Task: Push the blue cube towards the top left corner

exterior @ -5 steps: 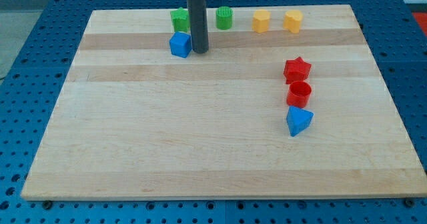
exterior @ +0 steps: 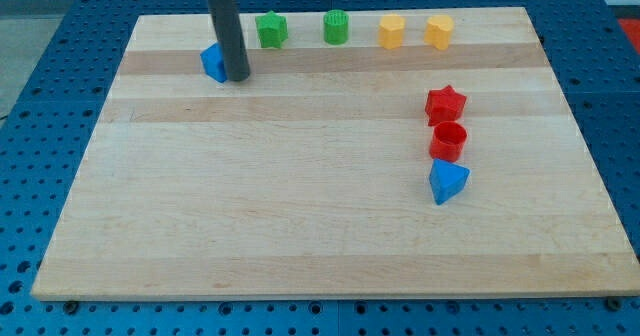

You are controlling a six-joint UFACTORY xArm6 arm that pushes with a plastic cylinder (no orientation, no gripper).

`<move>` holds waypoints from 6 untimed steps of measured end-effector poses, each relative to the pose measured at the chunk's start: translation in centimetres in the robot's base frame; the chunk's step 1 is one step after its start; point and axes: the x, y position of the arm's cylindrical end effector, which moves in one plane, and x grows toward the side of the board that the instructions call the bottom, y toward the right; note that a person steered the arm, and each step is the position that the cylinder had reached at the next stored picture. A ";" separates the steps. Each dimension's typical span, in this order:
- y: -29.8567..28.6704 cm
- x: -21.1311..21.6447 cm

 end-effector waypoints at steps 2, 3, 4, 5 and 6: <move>-5.2 -2.3; -5.2 -5.7; -3.8 -5.8; -2.1 -6.2; -3.1 -7.4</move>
